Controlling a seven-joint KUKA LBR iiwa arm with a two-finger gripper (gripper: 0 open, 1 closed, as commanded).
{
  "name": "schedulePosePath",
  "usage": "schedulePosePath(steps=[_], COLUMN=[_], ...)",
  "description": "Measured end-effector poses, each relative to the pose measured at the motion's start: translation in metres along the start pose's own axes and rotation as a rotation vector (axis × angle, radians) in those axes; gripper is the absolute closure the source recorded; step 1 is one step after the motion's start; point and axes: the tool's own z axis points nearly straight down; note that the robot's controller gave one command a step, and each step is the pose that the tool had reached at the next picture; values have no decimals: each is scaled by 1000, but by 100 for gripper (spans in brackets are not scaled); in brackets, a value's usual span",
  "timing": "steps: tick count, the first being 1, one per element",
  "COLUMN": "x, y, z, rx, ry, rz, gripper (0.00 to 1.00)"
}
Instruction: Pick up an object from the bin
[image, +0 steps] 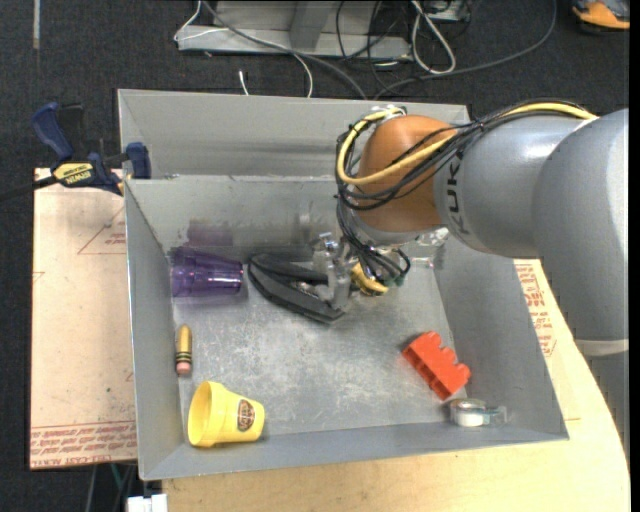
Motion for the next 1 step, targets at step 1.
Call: schedulePosePath(steps=[1], x=[1], y=[-2], z=[0], rx=[2], ry=[-1], rz=[114], gripper=[100])
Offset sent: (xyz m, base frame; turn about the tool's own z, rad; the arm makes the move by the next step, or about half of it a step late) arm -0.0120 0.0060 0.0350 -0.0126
